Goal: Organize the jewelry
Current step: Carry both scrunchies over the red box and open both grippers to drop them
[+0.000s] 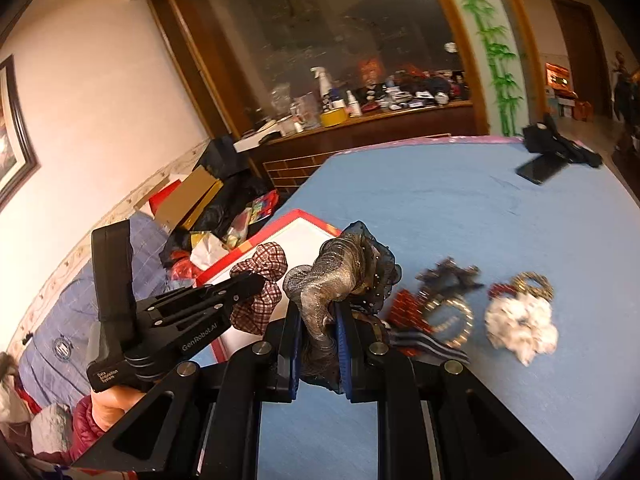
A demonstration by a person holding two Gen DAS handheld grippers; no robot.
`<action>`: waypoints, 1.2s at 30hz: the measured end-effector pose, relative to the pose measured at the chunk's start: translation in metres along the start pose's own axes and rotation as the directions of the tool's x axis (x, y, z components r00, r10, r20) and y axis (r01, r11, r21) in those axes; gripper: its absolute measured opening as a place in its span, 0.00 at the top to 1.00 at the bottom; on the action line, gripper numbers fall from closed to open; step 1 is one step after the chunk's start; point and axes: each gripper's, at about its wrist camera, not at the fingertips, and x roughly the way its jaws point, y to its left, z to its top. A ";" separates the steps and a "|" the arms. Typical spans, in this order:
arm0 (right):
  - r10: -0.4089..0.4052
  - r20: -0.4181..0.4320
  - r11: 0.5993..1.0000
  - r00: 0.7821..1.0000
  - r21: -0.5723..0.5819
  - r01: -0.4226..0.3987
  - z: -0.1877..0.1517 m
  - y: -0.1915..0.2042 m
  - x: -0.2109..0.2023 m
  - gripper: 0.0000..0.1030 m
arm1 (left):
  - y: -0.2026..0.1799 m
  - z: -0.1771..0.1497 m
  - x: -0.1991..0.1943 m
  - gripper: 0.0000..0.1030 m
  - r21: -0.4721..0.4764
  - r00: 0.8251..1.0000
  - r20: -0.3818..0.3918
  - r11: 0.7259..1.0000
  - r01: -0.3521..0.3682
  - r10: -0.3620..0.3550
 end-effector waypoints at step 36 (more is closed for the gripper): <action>0.050 -0.169 0.998 0.984 0.056 -0.041 0.095 0.046 0.307 0.82 | 0.147 0.031 0.116 0.91 -0.213 0.973 -0.113 0.952 -0.221 0.201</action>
